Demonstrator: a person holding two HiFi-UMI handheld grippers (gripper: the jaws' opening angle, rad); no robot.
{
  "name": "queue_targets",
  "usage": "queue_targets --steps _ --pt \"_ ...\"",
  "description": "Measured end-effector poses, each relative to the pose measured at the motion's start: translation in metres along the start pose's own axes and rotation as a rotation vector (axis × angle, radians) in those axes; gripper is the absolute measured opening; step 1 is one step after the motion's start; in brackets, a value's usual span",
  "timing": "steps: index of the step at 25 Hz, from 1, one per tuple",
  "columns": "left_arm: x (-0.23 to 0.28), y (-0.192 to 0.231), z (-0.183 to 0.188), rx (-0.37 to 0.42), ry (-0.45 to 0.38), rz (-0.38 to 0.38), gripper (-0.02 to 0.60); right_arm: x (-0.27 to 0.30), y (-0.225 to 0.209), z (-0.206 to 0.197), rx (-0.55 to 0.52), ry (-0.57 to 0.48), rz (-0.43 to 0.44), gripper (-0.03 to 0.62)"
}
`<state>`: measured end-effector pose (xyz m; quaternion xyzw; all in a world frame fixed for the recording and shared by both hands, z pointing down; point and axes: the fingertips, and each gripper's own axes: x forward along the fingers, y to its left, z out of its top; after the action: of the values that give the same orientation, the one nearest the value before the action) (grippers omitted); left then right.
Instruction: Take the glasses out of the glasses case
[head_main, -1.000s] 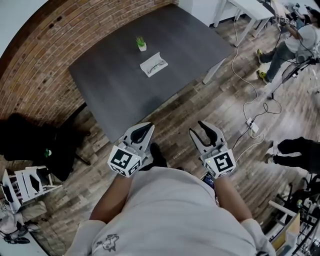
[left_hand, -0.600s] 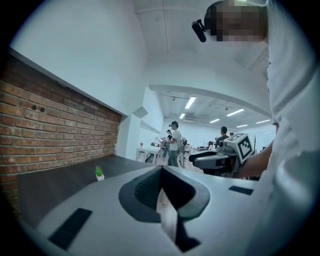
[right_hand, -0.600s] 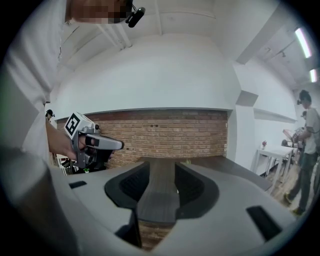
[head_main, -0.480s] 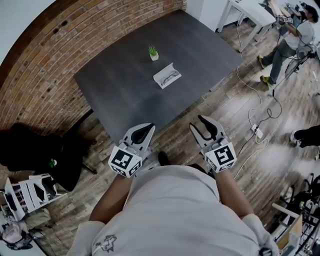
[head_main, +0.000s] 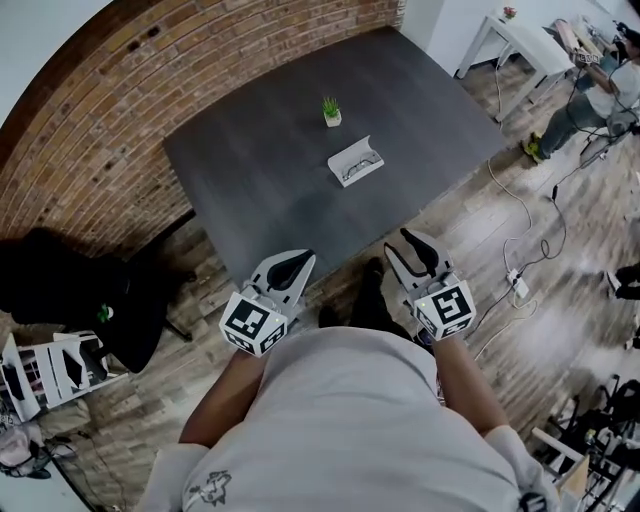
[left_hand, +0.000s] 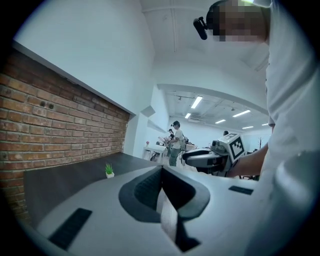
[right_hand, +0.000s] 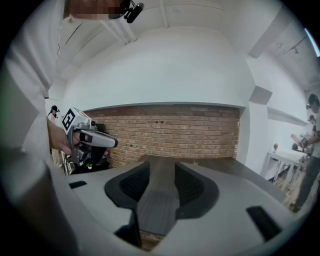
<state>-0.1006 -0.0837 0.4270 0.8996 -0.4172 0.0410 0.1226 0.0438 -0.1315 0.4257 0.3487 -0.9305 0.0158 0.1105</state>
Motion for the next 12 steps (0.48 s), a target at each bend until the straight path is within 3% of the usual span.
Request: queue_targets --steps 12 --pt "0.039 0.055 0.012 -0.045 -0.011 0.131 0.011 0.083 -0.050 0.000 -0.049 0.045 0.153 0.163"
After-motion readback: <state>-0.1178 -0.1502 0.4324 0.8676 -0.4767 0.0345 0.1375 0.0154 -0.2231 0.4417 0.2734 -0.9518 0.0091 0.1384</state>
